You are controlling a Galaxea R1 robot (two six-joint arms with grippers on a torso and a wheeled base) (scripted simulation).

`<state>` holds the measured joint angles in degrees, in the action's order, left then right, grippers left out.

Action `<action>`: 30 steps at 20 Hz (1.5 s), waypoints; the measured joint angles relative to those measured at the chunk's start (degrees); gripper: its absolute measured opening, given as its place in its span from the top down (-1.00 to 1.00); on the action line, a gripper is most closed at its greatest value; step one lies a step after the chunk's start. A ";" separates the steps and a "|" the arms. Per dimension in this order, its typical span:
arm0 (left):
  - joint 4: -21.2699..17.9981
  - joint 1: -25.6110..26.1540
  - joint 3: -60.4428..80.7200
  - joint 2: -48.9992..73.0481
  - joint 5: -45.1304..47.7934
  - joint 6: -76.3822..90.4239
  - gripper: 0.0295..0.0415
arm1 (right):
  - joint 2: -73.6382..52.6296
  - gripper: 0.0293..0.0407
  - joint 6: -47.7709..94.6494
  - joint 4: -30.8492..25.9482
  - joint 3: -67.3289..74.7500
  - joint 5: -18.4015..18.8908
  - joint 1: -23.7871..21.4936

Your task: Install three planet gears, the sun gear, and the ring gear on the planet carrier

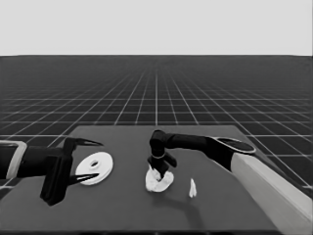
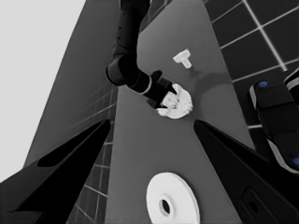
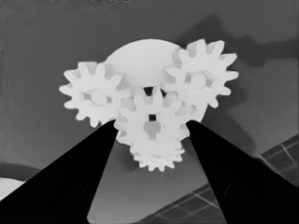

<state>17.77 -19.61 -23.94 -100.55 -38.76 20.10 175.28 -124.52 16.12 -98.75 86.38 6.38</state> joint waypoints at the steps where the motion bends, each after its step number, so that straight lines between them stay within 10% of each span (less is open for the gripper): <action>1: 0.00 0.00 0.00 0.00 0.00 0.00 -0.49 | 0.00 0.72 -0.60 0.00 0.00 0.00 0.00; 20: 0.00 0.00 0.00 0.00 0.00 0.00 -0.49 | 0.00 0.72 -12.00 0.00 0.00 0.00 0.00; 22: 0.00 0.00 0.00 0.00 0.00 0.00 -0.49 | 0.00 -0.34 -12.57 0.00 0.00 0.00 0.00; 23: 0.00 0.00 0.00 0.00 0.00 0.00 -0.49 | 0.00 -0.53 -12.69 0.01 0.00 0.00 0.00; 30: 0.00 0.00 0.00 0.00 0.00 0.00 -0.49 | 0.00 -0.61 -12.85 0.01 0.00 -0.01 -0.01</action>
<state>17.77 -19.61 -23.94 -100.55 -38.76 20.10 175.28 -137.38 16.13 -98.75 86.38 6.37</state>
